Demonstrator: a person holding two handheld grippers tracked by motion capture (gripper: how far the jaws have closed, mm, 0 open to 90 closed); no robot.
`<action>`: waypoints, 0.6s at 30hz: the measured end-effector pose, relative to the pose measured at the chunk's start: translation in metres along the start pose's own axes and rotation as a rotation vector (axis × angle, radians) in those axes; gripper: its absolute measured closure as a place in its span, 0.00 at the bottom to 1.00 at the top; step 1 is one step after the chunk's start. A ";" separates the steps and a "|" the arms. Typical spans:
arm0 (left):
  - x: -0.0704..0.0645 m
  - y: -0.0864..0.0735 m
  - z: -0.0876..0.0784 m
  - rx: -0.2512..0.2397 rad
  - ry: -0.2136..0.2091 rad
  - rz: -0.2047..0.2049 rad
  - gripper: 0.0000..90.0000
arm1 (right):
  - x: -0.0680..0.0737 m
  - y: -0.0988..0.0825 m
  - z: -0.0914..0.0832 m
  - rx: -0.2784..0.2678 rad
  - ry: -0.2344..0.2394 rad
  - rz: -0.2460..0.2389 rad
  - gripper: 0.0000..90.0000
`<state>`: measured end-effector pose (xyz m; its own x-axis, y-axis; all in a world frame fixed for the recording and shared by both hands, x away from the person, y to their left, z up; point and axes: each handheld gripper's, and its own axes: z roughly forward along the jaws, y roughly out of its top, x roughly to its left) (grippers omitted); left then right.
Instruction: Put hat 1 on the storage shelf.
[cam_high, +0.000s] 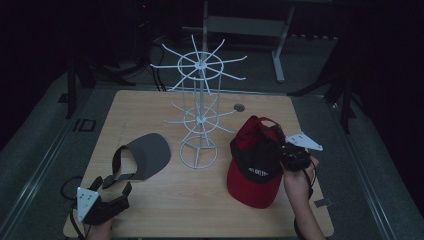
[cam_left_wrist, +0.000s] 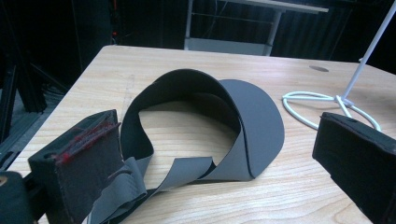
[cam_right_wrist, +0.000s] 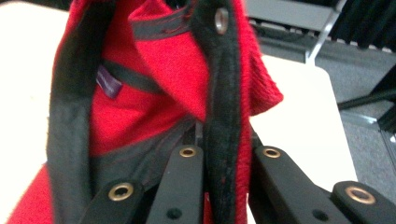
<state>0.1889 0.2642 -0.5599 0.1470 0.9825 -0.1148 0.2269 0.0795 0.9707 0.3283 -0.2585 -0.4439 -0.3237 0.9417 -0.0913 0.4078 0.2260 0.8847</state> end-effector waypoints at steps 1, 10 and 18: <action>0.000 0.000 0.000 0.000 0.000 0.000 0.02 | 0.000 0.003 -0.003 -0.006 0.000 0.000 0.96; -0.002 0.003 -0.001 -0.005 -0.039 -0.008 0.02 | -0.005 0.027 -0.031 -0.100 0.009 0.016 0.96; -0.015 0.014 -0.003 0.028 -0.103 -0.003 0.02 | -0.008 0.038 -0.045 -0.126 0.001 -0.009 0.96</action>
<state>0.1871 0.2515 -0.5438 0.2441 0.9596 -0.1398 0.2544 0.0758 0.9641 0.3077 -0.2687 -0.3886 -0.3276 0.9395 -0.0996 0.2944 0.2017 0.9342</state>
